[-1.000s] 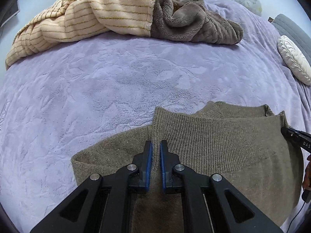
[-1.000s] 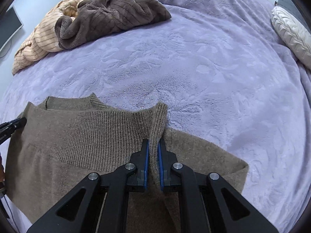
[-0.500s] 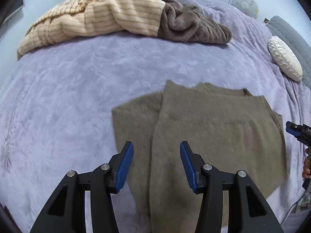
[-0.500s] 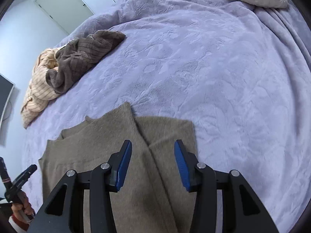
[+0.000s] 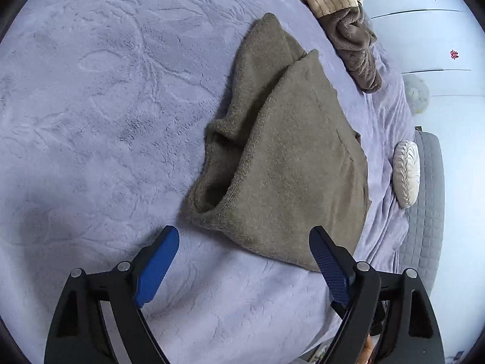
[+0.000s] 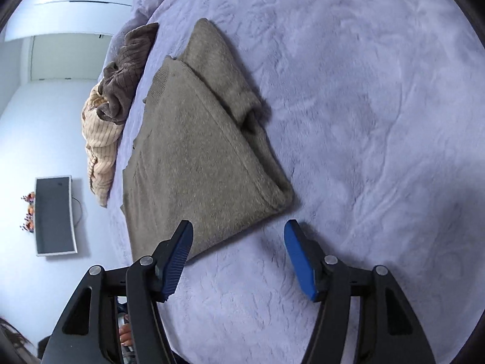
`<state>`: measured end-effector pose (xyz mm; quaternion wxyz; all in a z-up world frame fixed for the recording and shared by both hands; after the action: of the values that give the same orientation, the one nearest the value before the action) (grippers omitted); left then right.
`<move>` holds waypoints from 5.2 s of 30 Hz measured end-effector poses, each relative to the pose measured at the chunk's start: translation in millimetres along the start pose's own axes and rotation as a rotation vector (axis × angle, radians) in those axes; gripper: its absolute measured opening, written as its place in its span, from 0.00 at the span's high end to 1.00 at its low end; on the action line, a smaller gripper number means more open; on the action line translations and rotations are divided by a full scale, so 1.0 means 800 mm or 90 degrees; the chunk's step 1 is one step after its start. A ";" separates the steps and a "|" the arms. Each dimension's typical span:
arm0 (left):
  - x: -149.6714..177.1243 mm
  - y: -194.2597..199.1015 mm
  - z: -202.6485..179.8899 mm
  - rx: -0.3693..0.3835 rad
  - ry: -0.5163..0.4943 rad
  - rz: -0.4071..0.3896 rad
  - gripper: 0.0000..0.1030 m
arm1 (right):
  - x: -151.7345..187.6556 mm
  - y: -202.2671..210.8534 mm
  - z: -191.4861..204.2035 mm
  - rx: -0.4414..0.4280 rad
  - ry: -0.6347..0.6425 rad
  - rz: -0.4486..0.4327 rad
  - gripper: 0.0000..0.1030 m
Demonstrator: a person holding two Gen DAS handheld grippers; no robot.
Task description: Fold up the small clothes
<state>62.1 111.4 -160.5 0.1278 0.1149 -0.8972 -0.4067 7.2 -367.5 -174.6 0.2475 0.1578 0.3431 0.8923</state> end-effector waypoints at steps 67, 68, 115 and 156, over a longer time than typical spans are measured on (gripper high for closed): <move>0.013 0.050 0.071 -0.276 -0.114 -0.082 0.01 | 0.176 -0.238 0.191 0.046 0.179 0.246 0.39; 0.012 0.050 0.072 -0.274 -0.114 -0.079 0.01 | 0.176 -0.244 0.192 0.038 0.167 0.244 0.35; -0.054 0.030 0.041 -0.190 -0.161 -0.042 0.01 | 0.143 -0.301 0.253 -0.166 0.062 0.182 0.92; -0.068 0.007 0.031 -0.204 -0.159 -0.034 0.01 | 0.166 -0.288 0.261 0.048 0.206 0.265 0.43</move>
<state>104.6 148.9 -179.4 0.0210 0.0655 -0.8265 -0.5587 68.1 -35.2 -169.9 -0.0057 0.0892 0.3716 0.9241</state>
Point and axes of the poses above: each gripper's, at about its wrist camera, not at the fingertips, and y roughly against the way its jaws point, z to its left, x to its underside, the point moved 4 cm from there along -y, roughly the way its jaws point, and after that the axes turned 8 degrees about z, right-handed, at the moved point
